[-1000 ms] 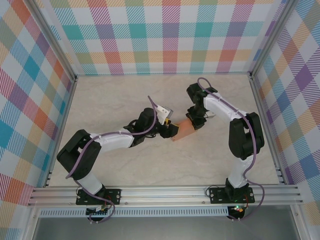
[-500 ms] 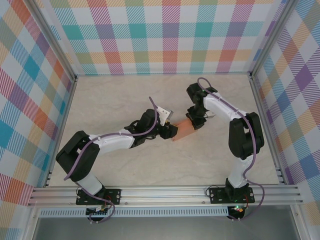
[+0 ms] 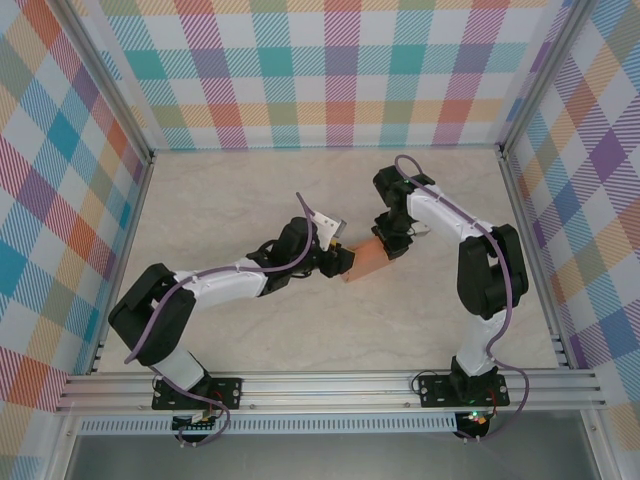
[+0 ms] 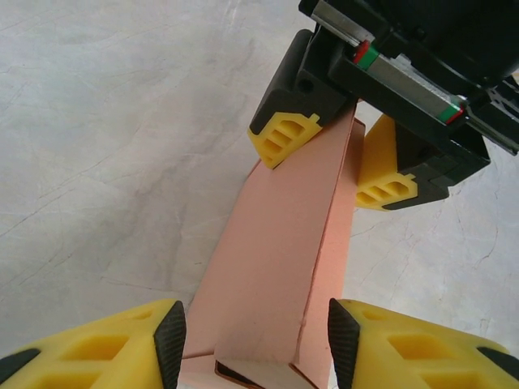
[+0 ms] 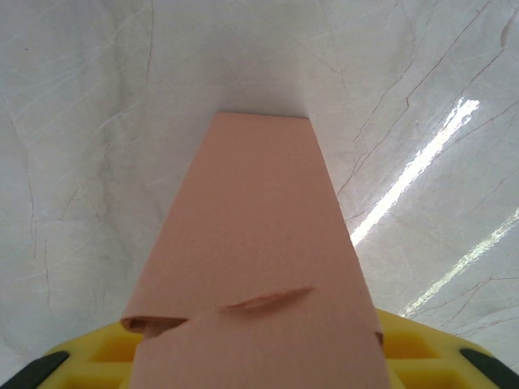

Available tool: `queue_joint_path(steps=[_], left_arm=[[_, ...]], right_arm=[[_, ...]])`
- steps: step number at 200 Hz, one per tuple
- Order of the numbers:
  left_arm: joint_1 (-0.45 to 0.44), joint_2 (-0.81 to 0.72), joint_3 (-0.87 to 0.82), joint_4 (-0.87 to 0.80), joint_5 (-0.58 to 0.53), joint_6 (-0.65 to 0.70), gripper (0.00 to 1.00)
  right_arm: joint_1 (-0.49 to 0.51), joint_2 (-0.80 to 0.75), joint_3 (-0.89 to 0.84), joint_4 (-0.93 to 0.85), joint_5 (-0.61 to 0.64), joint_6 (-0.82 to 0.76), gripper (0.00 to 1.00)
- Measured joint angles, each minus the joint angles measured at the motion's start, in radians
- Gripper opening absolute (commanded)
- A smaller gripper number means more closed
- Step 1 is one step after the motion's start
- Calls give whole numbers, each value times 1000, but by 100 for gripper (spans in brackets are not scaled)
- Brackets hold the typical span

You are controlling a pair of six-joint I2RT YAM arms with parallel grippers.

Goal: Fold the paper box

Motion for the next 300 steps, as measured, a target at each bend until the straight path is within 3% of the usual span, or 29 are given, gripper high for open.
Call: queue_joint_path(steps=[57,87,110,155,196,300], left_arm=[[5,-43,-46,56,26,-3,68],[42,-102,-98,120,128,28,70],[102,-124,-124,167,175,67,70],[185,-71,-156,241,166,124,69],[183,23,-161,300,212,136,66],[143,60,-165,401,263,135,63]], right_arm=[[0,0,0,0,0,0,33],[0,0,0,0,0,0,33],[0,0,0,0,0,0,32],[-1,0,0,0,-4,0,32],[-1,0,0,0,-4,-1,32],[-5,6,5,-3,-11,0,32]])
